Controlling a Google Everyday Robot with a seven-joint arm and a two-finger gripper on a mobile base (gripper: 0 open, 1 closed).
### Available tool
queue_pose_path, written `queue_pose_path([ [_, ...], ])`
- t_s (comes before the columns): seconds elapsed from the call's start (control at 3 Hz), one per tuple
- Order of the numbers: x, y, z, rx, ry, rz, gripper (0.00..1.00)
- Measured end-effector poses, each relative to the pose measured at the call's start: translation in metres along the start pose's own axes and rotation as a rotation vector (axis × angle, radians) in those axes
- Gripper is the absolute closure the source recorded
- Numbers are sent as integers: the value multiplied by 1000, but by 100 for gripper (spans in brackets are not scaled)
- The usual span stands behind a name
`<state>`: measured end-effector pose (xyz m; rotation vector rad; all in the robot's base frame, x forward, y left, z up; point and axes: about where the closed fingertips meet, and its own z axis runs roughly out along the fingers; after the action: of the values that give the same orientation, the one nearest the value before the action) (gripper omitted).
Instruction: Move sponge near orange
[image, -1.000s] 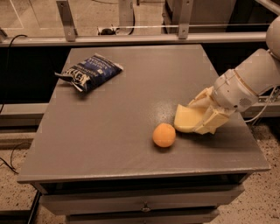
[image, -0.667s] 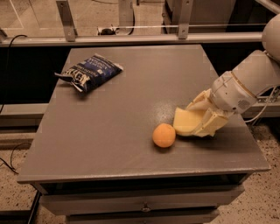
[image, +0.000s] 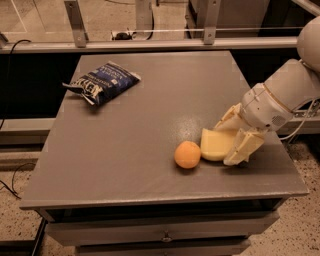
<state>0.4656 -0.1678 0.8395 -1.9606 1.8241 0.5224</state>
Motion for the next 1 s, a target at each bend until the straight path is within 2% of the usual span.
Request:
queue_pose_path([
  [0.33, 4, -3, -4, 6, 15, -1, 0],
  [0.67, 14, -11, -20, 53, 44, 12, 0],
  [1.0, 47, -25, -57, 147, 4, 57, 0],
])
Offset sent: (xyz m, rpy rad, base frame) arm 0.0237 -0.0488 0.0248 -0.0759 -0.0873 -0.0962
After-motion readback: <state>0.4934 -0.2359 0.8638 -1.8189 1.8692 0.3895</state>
